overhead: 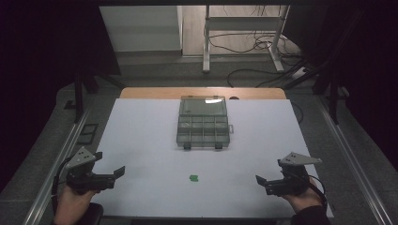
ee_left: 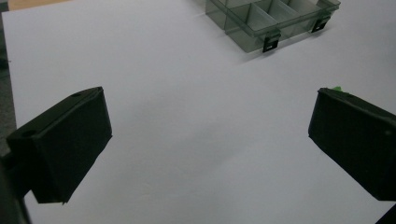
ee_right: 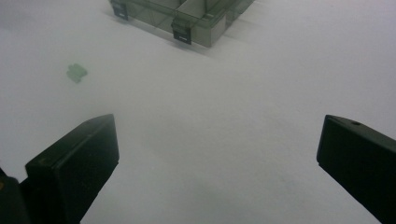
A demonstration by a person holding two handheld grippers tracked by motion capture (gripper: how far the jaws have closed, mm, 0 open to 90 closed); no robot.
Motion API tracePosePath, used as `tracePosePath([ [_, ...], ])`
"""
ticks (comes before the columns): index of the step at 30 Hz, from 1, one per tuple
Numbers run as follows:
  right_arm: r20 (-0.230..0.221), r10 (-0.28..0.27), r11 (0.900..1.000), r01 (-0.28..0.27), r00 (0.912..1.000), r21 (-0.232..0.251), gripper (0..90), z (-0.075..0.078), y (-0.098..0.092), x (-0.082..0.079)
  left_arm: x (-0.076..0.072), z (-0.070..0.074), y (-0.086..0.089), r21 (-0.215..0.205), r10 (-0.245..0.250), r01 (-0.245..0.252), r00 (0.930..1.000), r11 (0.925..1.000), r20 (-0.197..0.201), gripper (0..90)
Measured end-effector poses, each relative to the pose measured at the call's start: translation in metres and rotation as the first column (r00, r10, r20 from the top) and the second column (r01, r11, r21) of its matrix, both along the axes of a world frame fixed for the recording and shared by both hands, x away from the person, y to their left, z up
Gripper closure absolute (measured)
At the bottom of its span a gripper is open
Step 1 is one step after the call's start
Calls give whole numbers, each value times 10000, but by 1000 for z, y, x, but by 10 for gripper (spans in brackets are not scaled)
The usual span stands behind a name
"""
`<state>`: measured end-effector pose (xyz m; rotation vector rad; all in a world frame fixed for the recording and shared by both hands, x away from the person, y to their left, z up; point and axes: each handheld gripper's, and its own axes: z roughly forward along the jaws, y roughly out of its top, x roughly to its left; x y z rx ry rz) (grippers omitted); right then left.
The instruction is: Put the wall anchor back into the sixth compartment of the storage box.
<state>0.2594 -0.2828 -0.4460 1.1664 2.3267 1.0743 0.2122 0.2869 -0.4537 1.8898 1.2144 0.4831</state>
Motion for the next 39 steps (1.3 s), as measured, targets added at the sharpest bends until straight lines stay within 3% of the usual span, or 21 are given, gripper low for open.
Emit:
tracePosePath([
  [4,-55,-148,9998,149,9999,124,0,1,-1,1,0,0,0,-52,-134,134,9999,9999,-6,0],
  [19,-133,-3,9997,-1,9999,-264,0,-2,3,2,6,-2,2,-234,5,-18,9986,9997,-525,15],
  [21,-114,3,9995,-7,9999,-309,0,-2,3,2,8,-2,3,-505,-25,-6,9982,9987,-601,16],
  [24,-117,-12,9993,8,9999,-370,0,-2,3,2,9,-2,0,-525,-112,76,9976,9986,-676,12],
  [26,-107,-55,9993,51,9999,-381,0,-2,2,3,11,-1,-7,-279,-424,404,9962,9988,-756,0],
  [30,-91,-53,9991,49,9999,-413,0,-2,2,3,15,0,-15,-286,-838,815,9925,9963,-886,0],
  [35,-19,-16,9990,15,10000,-437,0,-2,3,3,23,2,-20,-593,-1070,1020,9904,9930,-877,0],
  [39,-10,-26,9989,26,10000,-469,0,-2,3,4,29,2,-28,-346,-1351,1325,9868,9906,-893,0],
])
